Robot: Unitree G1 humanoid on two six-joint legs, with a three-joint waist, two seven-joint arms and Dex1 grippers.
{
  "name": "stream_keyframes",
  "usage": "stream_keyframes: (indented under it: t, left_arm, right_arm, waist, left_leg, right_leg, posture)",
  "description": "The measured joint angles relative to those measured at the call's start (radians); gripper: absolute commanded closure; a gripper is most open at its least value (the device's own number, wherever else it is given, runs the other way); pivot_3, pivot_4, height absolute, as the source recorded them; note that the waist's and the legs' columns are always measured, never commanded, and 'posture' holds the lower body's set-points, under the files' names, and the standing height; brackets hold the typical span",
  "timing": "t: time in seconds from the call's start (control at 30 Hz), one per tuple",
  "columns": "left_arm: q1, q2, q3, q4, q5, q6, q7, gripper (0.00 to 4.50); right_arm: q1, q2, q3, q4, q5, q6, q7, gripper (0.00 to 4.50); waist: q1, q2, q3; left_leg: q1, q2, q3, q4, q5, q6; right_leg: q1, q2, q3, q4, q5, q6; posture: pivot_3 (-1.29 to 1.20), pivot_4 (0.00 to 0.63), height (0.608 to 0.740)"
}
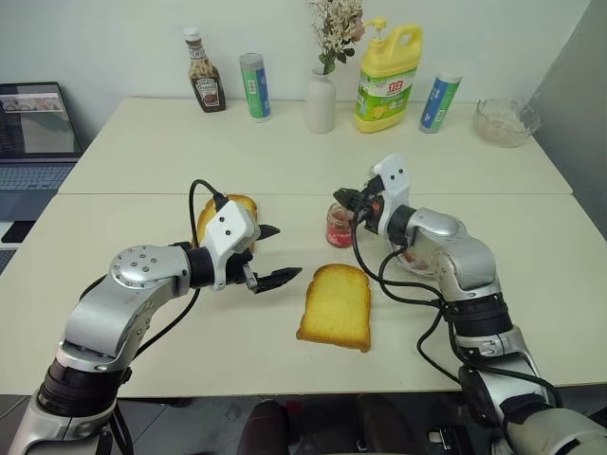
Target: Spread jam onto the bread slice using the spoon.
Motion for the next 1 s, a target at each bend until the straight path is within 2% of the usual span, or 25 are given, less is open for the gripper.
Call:
stream_keyframes:
  t: [0.5, 1.0]
  left_arm:
    - [0.0, -0.001, -0.017, 0.003, 0.017, -0.019, 0.0, 0.0]
    - [0.0, -0.003, -0.023, 0.012, 0.03, -0.04, -0.002, 0.0]
  right_arm:
    - [-0.001, 0.098, -0.189, 0.056, 0.149, 0.097, -0.138, 4.48]
    - [-0.044, 0.132, -0.293, 0.059, 0.286, 0.171, -0.248, 4.48]
  waist:
    - [-0.001, 0.0, 0.0]
    - [-0.002, 0.0, 0.0]
  left_leg:
    - [0.0, 0.0, 0.0, 0.0, 0.0, 0.0]
    - [0.0, 0.0, 0.0, -0.001, 0.0, 0.0]
  right_leg:
    - [0.0, 0.0, 0.0, 0.0, 0.0, 0.0]
    - [0.0, 0.0, 0.0, 0.0, 0.0, 0.0]
  posture:
    - [0.0, 0.15, 0.74]
    - [0.0, 0.15, 0.74]
